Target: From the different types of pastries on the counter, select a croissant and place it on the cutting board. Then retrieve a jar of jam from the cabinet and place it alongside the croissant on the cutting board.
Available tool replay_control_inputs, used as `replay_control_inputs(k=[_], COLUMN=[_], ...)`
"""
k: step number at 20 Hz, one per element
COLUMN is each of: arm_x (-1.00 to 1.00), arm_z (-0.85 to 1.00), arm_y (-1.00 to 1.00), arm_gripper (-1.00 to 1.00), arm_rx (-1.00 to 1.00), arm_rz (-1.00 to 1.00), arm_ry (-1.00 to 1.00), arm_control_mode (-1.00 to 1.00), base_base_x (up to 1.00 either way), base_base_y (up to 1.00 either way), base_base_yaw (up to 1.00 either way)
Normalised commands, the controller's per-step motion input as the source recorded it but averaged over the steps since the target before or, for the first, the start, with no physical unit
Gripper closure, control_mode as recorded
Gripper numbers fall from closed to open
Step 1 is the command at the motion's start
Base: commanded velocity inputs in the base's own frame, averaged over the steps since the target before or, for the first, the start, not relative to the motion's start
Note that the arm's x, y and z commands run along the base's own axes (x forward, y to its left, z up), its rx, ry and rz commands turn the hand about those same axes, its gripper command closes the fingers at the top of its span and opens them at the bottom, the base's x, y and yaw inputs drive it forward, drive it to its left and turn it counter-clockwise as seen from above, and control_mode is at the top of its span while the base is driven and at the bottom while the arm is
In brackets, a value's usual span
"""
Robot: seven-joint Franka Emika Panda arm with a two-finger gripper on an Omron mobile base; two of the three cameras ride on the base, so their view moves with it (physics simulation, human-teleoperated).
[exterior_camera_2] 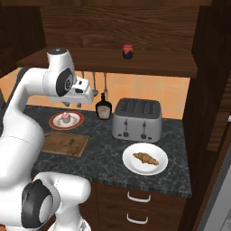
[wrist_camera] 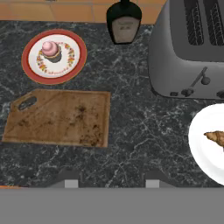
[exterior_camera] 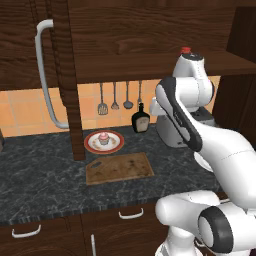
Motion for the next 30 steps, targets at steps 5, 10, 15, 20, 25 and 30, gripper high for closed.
replay_control_inputs(k=[5, 10, 15, 20, 25, 30], arm_x=[-0.57, -0.43, -0.08, 0.33, 0.17, 0.09], arm_z=[-0.15, -0.73, -0.54, -0.26, -0.34, -0.55], arm_y=[-0.28, -1.0, -1.0, -1.0, -0.73, -0.11], arm_gripper=[-1.0, -1.0, -1.0, -1.0, -1.0, -1.0], arm_rx=[0.0, 0.0, 0.01, 0.07, 0.15, 0.08], arm_rz=[-0.01, -0.11, -0.19, -0.03, -0.29, -0.39], arm_ry=[0.0, 0.14, 0.14, 0.17, 0.17, 0.07], arm_control_mode=[-1.0, -1.0, -1.0, -1.0, -1.0, -1.0], base_base_x=[0.0, 0.0, 0.0, 0.0, 0.0, 0.0], base_base_y=[0.0, 0.0, 0.0, 0.0, 0.0, 0.0], base_base_yaw=[0.0, 0.0, 0.0, 0.0, 0.0, 0.0])
